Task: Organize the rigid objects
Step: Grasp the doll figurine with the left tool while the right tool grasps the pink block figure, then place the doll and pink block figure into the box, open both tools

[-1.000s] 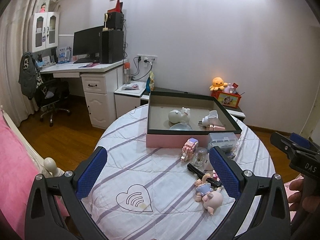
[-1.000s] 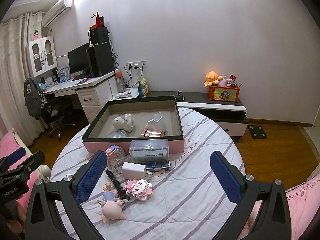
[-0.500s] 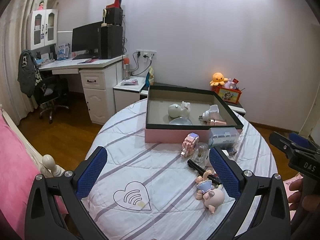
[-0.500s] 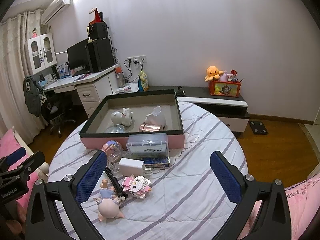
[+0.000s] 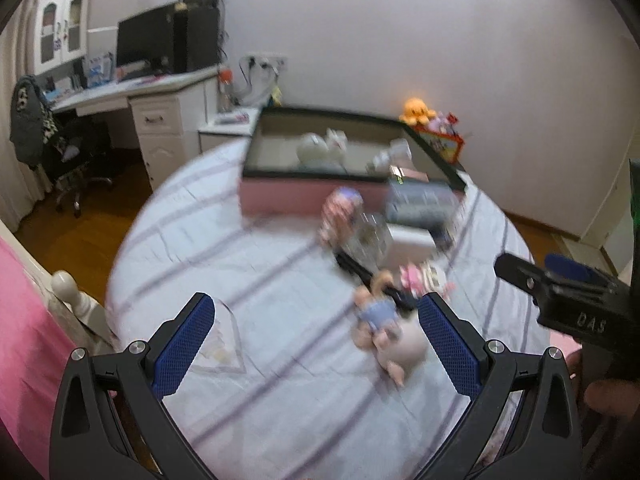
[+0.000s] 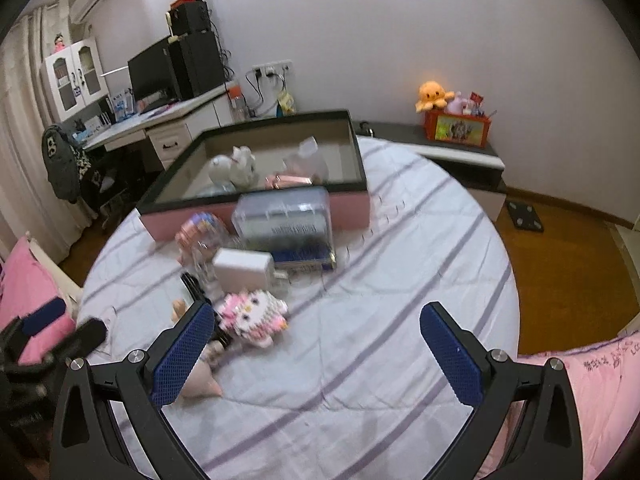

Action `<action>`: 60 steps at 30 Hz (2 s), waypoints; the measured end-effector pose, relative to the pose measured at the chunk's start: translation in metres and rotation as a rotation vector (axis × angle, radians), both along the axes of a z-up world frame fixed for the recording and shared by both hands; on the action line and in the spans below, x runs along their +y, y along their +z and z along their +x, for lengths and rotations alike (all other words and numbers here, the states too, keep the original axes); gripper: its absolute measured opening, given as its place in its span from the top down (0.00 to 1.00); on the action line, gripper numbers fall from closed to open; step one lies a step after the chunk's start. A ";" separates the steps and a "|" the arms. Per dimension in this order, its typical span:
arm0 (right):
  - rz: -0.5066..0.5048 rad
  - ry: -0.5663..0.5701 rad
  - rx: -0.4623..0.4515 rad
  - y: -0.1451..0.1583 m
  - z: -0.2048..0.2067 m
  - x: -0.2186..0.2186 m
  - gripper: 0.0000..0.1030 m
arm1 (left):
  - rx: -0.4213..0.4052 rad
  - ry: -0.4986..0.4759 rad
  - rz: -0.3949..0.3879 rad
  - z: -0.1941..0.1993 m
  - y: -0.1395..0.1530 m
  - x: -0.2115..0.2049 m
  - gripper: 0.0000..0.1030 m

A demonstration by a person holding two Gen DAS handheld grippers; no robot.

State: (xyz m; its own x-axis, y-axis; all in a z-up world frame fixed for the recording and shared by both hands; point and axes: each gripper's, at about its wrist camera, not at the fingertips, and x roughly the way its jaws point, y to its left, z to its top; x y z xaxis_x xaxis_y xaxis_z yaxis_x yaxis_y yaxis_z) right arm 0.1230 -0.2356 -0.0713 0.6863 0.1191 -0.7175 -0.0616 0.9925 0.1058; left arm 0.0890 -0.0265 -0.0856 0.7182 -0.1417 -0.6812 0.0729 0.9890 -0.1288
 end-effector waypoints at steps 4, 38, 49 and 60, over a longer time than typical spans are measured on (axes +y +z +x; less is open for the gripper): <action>0.007 -0.010 0.024 -0.009 0.001 -0.010 0.00 | 0.048 -0.028 -0.001 0.002 -0.017 -0.020 0.00; 0.031 0.301 0.132 -0.059 0.043 0.045 0.50 | 0.113 -0.055 0.069 0.049 -0.059 -0.020 0.52; 0.072 0.299 0.112 -0.044 0.025 0.035 0.60 | 0.113 -0.062 0.048 0.047 -0.057 -0.013 0.53; 0.082 0.298 0.060 -0.019 0.026 0.033 0.61 | 0.088 -0.049 0.017 0.045 -0.040 0.003 0.53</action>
State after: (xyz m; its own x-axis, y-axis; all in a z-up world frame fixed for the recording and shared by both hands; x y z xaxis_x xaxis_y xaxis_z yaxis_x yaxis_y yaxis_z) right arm 0.1490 -0.2027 -0.0900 0.5691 0.3679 -0.7354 -0.3395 0.9197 0.1973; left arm 0.1340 -0.0236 -0.1260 0.6477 -0.1629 -0.7443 0.1105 0.9866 -0.1198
